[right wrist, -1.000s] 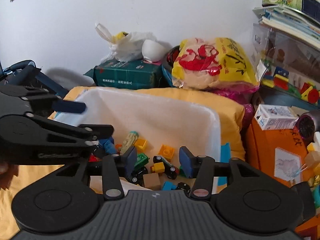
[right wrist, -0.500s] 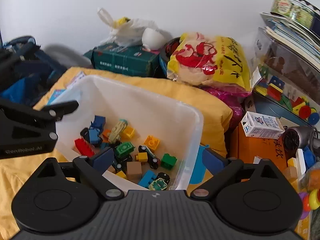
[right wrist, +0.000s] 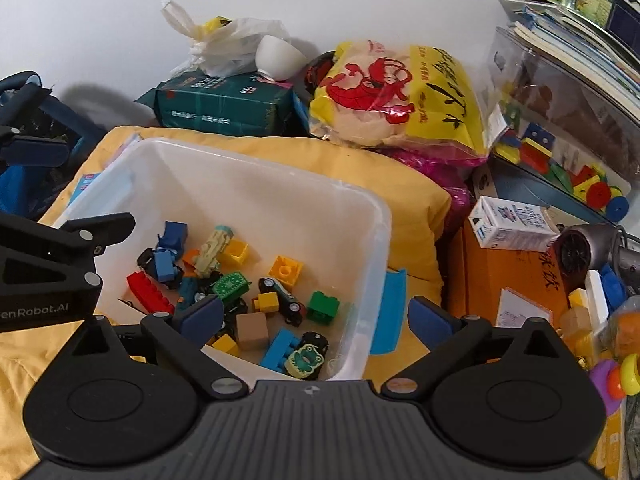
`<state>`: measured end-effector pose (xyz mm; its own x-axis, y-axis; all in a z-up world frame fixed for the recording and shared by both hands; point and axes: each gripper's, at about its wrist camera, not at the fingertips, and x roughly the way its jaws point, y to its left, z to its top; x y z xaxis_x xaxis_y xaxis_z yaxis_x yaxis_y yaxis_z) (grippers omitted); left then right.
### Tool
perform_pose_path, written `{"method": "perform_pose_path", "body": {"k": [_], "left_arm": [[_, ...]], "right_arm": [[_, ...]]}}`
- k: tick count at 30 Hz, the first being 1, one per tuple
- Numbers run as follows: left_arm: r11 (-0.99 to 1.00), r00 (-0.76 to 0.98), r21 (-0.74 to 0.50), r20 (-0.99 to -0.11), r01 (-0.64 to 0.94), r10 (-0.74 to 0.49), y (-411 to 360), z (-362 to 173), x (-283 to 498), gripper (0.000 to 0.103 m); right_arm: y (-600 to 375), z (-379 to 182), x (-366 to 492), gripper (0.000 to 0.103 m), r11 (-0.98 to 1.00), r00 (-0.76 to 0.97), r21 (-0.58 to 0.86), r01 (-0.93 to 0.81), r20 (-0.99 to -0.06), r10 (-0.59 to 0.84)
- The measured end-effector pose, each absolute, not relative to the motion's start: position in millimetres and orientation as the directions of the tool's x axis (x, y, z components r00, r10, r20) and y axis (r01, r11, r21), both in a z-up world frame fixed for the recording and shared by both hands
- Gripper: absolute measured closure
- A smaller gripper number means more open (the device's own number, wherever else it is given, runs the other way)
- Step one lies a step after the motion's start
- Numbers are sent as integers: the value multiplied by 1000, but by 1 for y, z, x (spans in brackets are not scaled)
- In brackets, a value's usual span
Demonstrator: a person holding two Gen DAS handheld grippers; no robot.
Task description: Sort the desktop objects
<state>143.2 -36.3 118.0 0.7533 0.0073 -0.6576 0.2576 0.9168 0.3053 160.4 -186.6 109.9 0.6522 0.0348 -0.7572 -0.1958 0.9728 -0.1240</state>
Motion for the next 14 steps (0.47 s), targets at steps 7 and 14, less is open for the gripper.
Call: {"method": "perform_pose_path", "body": {"k": [7, 14], "left_arm": [[925, 710, 277, -704, 261, 11, -37, 115, 150, 23], [923, 707, 276, -707, 269, 5, -37, 117, 149, 23]], "right_arm": [[-191, 108, 163, 2, 973, 625, -131, -193, -781, 19], [-190, 107, 161, 2, 973, 610, -114, -202, -791, 34]]}}
